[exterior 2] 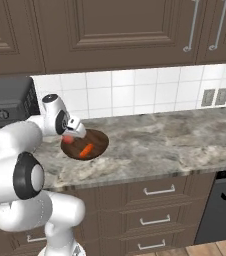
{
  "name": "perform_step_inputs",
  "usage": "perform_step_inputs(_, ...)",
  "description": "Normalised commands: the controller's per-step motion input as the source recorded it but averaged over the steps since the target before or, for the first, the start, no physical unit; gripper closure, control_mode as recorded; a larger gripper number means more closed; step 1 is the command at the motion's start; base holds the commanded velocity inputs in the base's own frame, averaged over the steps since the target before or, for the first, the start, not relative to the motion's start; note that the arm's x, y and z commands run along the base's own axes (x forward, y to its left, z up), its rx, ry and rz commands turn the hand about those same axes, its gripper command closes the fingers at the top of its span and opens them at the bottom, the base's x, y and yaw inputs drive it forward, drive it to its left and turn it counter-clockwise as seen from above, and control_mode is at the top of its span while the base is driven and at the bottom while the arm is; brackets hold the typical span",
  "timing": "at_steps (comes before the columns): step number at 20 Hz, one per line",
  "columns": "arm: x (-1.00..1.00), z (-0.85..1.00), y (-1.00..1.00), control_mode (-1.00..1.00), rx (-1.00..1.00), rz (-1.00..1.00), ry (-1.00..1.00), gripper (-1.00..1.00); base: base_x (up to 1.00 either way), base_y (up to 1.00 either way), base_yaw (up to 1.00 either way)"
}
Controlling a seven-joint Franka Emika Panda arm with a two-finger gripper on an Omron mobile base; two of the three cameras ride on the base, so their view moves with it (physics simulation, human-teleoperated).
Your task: Take the peach, carrot, and mushroom from the freezer and place them in the bowl on the counter.
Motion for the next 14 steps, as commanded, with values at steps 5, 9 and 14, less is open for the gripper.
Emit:
perform_step_inputs(5,0.54,-0.59,0.09,-1.0,-0.01,0.0,0.02,-1.0,0.0,0.0,0.0)
perform_step_inputs(9,0.28,-0.38,0.06,-1.0,-0.01,0.0,0.0,-1.0,0.0,0.0,0.0)
perform_step_inputs(14,0.01,0.0,0.0,-1.0,0.0,0.0,0.0,-1.0,0.0,0.0,0.0)
